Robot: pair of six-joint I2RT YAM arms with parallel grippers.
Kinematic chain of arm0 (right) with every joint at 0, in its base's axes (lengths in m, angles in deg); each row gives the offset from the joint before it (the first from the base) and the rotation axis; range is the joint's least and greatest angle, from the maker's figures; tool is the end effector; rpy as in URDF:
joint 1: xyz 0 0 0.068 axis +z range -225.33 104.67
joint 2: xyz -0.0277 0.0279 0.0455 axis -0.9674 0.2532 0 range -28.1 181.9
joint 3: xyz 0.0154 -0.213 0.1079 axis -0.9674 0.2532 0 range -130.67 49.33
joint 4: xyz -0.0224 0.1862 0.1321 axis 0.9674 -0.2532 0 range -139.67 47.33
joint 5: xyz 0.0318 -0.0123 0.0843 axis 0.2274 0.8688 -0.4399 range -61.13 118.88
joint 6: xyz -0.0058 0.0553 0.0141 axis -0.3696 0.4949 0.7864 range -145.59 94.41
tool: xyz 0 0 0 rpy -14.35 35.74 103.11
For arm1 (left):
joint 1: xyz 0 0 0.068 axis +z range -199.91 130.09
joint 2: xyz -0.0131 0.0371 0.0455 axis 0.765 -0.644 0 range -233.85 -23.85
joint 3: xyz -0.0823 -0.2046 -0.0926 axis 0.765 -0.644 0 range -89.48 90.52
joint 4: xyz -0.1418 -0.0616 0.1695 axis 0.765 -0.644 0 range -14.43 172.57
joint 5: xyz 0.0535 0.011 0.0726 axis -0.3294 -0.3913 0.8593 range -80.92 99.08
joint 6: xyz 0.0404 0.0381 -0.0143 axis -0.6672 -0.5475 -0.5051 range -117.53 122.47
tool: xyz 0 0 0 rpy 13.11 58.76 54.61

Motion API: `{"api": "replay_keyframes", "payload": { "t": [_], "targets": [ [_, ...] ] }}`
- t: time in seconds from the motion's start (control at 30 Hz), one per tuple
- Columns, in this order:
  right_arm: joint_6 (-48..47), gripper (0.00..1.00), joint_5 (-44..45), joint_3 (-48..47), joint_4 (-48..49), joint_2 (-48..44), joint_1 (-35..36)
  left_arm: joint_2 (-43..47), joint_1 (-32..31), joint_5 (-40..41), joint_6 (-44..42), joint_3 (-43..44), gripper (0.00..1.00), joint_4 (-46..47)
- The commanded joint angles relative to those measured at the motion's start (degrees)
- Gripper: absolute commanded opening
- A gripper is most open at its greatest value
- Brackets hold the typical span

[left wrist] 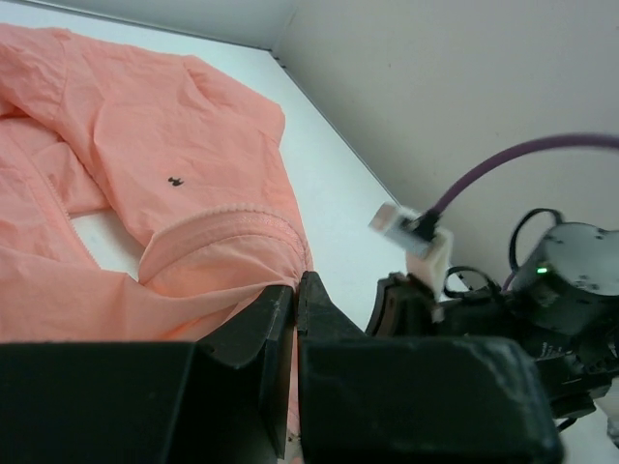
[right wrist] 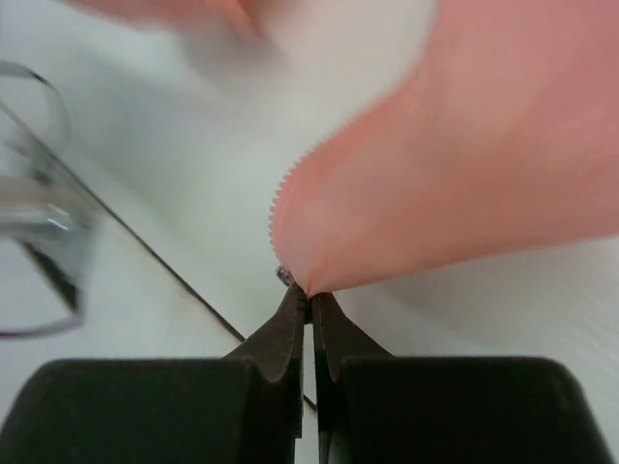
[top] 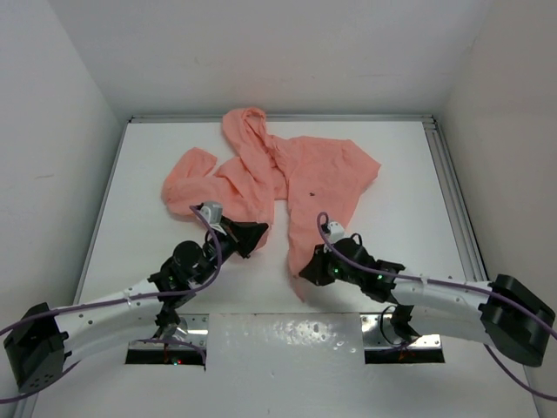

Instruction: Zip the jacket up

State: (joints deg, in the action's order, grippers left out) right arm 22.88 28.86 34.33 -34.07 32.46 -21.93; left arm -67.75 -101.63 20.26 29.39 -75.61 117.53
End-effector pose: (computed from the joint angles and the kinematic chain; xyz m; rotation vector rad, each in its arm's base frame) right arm 0.1127 0.1518 0.1359 -0.1033 2.3953 0.9294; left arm 0.1181 -0.1368 0.2287 0.1717 1.5533 -0.9557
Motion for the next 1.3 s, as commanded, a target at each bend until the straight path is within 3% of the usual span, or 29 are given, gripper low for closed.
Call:
{"api": "replay_keyframes", "payload": {
  "t": [0.0, 0.2, 0.33, 0.77, 1.27],
  "targets": [
    [5.4, 0.00, 3.9, 2.3, 24.9, -3.1, 0.3, 1.1, 0.3, 1.3, 2.1, 3.5, 0.00, 0.1],
    [7.7, 0.00, 11.3, 6.9, 49.6, -2.0, 0.3, 4.2, 0.3, 4.1, 4.5, 3.2, 0.00, -0.5],
    [8.0, 0.00, 12.8, 8.1, 55.1, -1.9, 0.3, 3.9, 0.3, 2.3, 5.3, 2.1, 0.00, 1.6],
    [11.6, 0.00, 11.1, 8.9, 68.0, 1.8, 0.4, -2.8, 0.3, -1.6, 7.9, 1.4, 0.00, 11.3],
    [11.6, 0.00, 9.9, 7.4, 65.8, 2.0, 0.3, -5.1, 0.3, -4.1, 8.2, 1.2, 0.00, 14.3]
  ]
}}
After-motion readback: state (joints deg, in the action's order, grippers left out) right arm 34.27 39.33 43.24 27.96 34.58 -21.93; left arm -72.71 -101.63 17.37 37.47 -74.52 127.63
